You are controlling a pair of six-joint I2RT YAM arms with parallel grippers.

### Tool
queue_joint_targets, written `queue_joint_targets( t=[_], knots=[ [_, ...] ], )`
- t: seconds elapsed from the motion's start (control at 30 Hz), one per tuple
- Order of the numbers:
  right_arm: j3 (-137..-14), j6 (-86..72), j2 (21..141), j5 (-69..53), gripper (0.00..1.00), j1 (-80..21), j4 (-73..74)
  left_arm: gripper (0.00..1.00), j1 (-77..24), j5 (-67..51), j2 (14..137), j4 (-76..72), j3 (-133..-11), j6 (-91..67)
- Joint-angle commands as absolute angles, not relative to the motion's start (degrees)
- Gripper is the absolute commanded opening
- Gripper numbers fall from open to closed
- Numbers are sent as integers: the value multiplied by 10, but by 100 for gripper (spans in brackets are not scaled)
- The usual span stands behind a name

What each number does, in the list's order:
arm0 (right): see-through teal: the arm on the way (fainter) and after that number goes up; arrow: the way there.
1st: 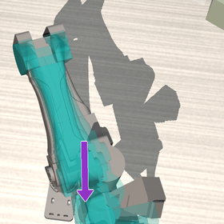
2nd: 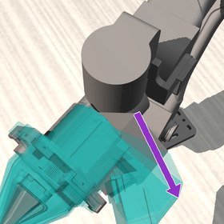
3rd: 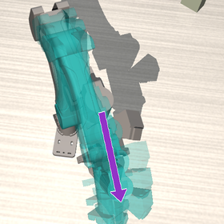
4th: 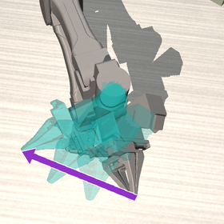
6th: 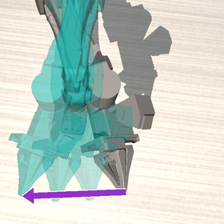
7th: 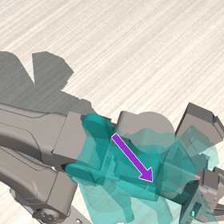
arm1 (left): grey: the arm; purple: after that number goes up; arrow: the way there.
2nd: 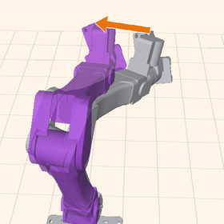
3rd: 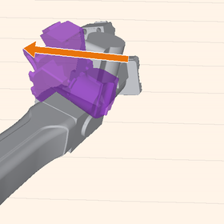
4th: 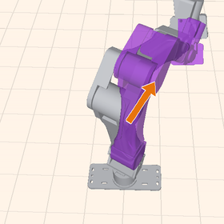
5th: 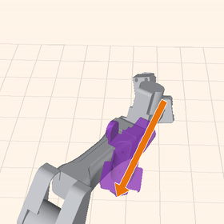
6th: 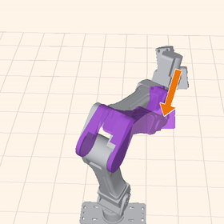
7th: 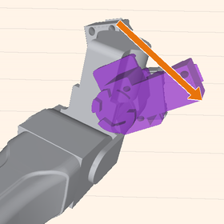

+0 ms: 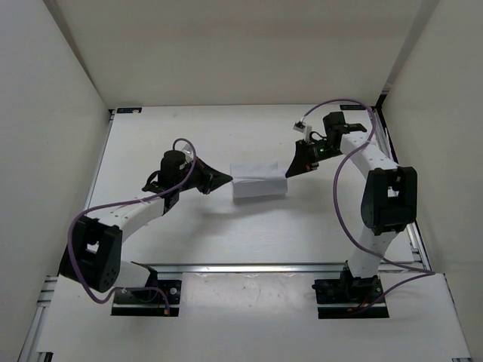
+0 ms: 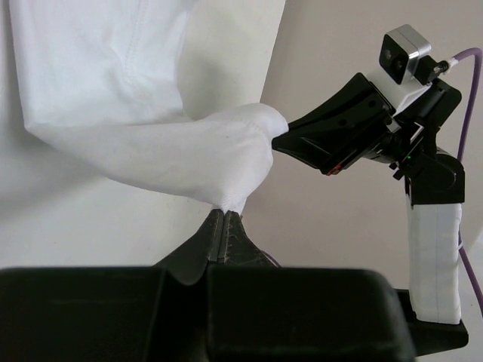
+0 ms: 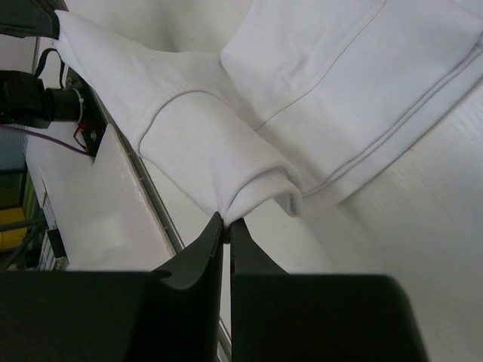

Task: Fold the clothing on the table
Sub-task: Fold the skirt

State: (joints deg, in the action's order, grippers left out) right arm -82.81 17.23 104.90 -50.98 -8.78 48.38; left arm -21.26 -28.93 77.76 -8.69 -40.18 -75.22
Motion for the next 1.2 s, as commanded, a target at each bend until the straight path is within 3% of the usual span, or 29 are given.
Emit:
queue_joint_targets(
  t=[0.0,0.7,0.9,1.17],
  knots=[
    [-866,163,1065,-478,0,-66,462,0,-195,-265,791,-106,-439,-736],
    [-941,91,1129,-483,0,-1,378,0,-195,-240,912,-134,-554,-734],
    [-894,138,1098,-490,0,17,437,0,-208,-234,857,-118,-491,-741],
    [-723,201,971,-432,0,-22,472,0,-213,-240,698,-61,-354,-719]
  ],
)
